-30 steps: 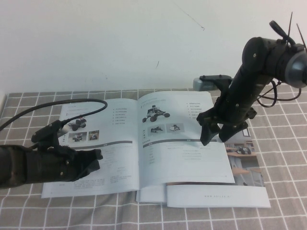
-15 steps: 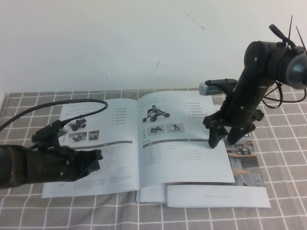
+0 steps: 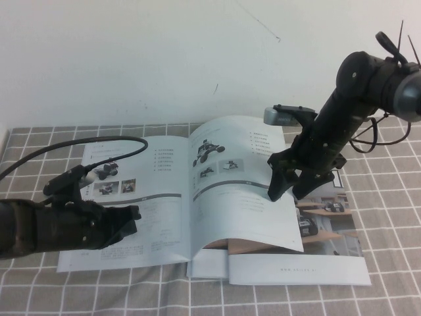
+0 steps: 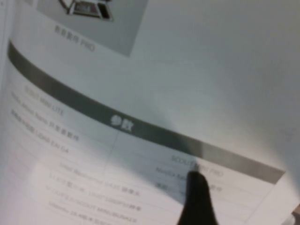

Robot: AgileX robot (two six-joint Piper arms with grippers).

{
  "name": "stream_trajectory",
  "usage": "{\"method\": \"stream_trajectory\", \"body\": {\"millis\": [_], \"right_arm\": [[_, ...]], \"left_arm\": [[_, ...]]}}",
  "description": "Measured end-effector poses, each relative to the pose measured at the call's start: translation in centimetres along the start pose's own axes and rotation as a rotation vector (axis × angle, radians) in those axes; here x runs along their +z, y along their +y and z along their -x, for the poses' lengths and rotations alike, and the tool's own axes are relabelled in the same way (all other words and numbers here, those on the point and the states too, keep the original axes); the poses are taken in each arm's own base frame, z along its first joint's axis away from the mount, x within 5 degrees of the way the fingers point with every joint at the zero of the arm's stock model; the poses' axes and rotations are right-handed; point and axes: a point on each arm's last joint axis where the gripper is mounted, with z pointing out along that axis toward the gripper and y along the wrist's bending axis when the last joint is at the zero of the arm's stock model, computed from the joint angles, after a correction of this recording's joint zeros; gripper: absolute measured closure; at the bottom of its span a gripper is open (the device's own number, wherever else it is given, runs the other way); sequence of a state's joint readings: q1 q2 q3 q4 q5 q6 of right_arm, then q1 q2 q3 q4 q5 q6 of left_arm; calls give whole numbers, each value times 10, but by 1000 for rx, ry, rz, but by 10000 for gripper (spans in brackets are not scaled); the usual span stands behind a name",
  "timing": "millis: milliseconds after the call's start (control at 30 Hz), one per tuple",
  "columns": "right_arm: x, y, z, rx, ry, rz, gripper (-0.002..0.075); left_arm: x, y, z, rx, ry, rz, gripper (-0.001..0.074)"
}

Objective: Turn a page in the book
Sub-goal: Open the closed book

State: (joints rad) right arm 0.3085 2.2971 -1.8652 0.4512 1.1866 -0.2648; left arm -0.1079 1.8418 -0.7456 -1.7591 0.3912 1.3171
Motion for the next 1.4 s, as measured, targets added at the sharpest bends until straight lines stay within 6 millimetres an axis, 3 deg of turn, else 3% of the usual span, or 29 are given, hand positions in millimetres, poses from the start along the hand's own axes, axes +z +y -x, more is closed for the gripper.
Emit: {"method": "stream_trajectory", "body": {"millis": [100,400,833,1133,1400], "right_arm": [[-4,2,1,-14,0,4,255],[-44,28,13,-77,-132,89,255],[-51,37,15,-92,-168,153,255],[-82,53,21,-148,-259,158,256],[-82,55,21,-152,-259,159,256]], "left_arm": [[0,0,0,0,0,0,737],[0,0,0,2,0,0,737],[0,0,0,2,0,0,737],[0,0,0,4,0,0,738],[0,0,0,4,0,0,738]]}}
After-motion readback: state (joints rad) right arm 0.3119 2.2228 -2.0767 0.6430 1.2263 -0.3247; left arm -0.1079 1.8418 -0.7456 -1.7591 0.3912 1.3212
